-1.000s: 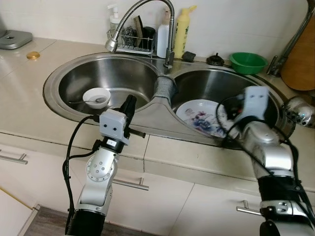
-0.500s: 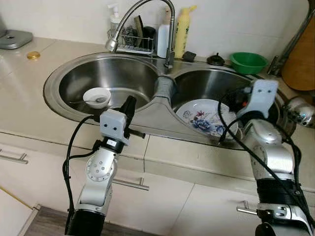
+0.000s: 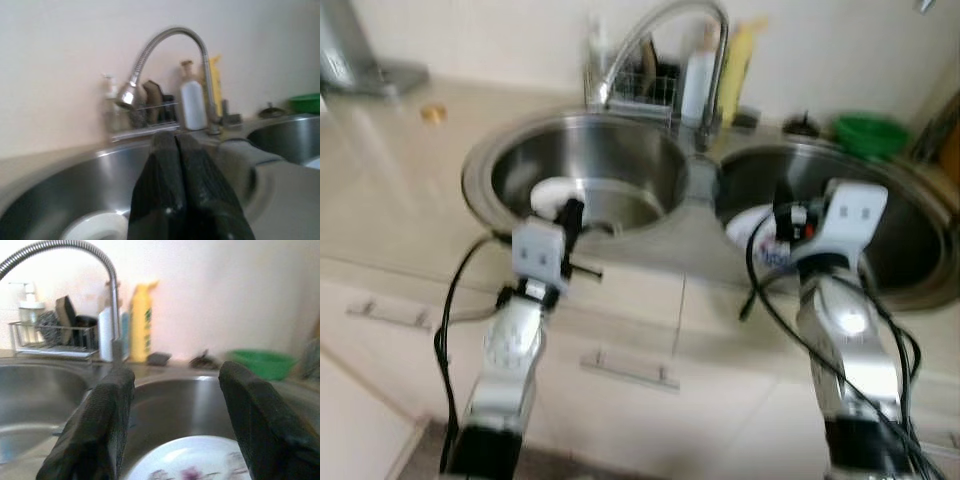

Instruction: Kitchen organization

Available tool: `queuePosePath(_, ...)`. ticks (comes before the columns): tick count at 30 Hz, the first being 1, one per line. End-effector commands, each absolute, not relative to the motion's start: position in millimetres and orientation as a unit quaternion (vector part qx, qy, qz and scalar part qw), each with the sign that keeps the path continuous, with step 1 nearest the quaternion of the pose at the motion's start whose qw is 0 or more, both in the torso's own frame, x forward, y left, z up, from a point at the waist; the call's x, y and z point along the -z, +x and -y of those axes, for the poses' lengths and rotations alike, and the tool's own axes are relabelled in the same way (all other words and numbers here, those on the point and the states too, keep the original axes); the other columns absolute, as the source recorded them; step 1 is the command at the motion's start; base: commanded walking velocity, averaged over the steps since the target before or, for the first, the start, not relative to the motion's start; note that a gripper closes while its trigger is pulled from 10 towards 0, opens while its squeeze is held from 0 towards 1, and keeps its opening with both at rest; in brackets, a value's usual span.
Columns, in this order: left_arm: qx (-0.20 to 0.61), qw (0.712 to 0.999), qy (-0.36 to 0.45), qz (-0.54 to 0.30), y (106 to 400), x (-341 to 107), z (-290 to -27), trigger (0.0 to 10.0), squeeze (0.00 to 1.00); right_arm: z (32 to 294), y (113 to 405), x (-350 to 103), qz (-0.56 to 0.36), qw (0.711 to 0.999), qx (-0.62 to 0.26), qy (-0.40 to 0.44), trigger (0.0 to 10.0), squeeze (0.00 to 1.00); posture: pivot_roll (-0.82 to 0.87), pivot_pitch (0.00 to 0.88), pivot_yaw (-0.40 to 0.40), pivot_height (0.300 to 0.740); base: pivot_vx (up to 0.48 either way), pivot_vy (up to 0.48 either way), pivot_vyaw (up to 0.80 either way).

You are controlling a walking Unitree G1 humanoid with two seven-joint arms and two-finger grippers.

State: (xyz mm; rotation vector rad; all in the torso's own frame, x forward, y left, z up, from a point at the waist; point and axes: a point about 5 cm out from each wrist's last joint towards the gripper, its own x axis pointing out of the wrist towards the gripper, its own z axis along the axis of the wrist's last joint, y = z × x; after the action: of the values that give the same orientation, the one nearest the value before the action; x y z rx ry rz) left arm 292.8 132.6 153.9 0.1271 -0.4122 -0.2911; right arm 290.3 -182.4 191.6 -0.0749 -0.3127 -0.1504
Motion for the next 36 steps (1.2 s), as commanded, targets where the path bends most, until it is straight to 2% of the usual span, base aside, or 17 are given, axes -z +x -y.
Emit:
queuePosePath(1, 0.151, 0.963, 0.072, 0.21, 293.2, -157.3, -130.7, 10.0, 0.0, 178.9, 284.9, -201.9, 0.191, 0.977, 0.078, -0.059, 10.0, 0.0, 0.12, 0.0, -0.058, 0.74, 0.0, 0.48, 0.0)
queuePosePath(13, 0.151, 0.962, 0.074, 0.215, 293.6, -158.3, -130.8, 10.0, 0.0, 179.0, 268.7, -191.2, 0.192, 0.974, 0.094, -0.067, 10.0, 0.0, 0.13, 0.0, -0.061, 0.74, 0.0, 0.48, 0.0)
queuePosePath(32, 0.151, 0.961, 0.077, 0.217, 291.9, -157.2, -131.1, 10.0, 0.0, 167.4, 265.5, -175.9, 0.161, 0.984, 0.064, -0.045, 10.0, 0.0, 0.13, 0.0, -0.064, 0.74, 0.0, 0.48, 0.0)
queuePosePath(36, 0.147, 0.961, 0.076, 0.221, 291.5, -157.9, -131.4, 10.0, 0.0, 169.4, 265.8, -172.6, 0.153, 0.984, 0.07, -0.05, 10.0, 0.0, 0.13, 0.0, -0.063, 0.74, 0.0, 0.126, 0.0)
